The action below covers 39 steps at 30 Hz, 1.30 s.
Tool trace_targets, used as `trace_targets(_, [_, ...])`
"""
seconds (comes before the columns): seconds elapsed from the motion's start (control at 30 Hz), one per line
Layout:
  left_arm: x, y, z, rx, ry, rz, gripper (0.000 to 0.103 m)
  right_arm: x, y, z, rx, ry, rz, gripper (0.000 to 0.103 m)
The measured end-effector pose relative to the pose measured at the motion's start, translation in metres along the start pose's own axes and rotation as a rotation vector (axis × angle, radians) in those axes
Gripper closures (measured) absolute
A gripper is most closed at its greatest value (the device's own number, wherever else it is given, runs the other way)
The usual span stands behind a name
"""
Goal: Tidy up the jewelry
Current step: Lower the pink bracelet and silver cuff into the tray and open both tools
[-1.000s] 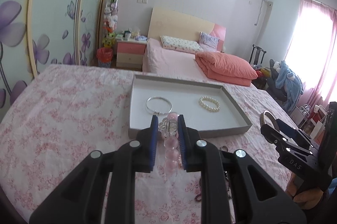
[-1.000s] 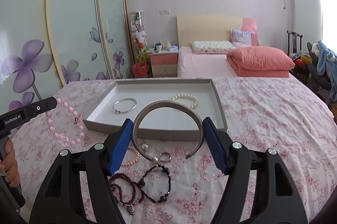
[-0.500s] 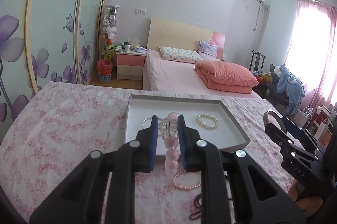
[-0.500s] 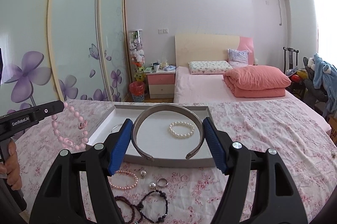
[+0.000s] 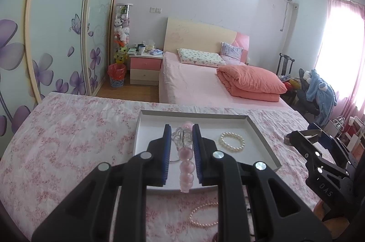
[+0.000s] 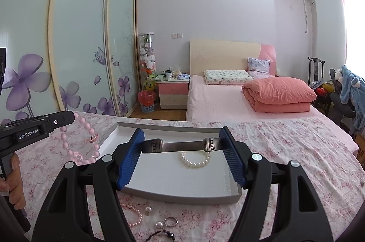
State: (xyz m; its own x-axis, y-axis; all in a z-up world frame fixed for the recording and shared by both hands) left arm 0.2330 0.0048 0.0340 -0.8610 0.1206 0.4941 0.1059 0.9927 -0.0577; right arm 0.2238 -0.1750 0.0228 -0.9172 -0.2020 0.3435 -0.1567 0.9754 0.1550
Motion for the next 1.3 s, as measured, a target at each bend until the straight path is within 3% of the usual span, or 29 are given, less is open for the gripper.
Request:
trace_targets(0.23, [-0.036, 0.005, -0.007, 0.009, 0.033, -0.013, 0.084, -0.036, -0.004, 0.004, 0.003, 0.043, 0.022, 0.035])
trace_targets(0.8, [-0.123, 0.013, -0.008, 0.020, 0.130, -0.023, 0.084, -0.136, -0.022, 0.028, -0.075, 0.273, 0.071, 0.035])
trace_targets(1.03, [-0.133, 0.015, -0.005, 0.022, 0.135, -0.021, 0.083, -0.145, -0.022, 0.030, -0.084, 0.314, 0.067, 0.034])
trace_targets(1.3, [-0.129, 0.019, -0.005, 0.038, 0.138, -0.026, 0.079, -0.131, -0.023, 0.019, -0.087, 0.275, 0.060, 0.031])
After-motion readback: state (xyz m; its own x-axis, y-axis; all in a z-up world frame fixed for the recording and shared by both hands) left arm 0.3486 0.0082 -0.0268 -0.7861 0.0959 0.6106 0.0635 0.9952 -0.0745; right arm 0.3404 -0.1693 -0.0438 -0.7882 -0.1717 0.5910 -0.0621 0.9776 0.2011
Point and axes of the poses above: each gripper's, at about its wrist camera, not at the fingertips, and x roughly against the way its jaws point, y to its left, z to its underside, the point moved 3 cm from there along -x, roughly the way its jaws point, and after that the axes turned 7 degrees about -x, right-handed, at the moved point
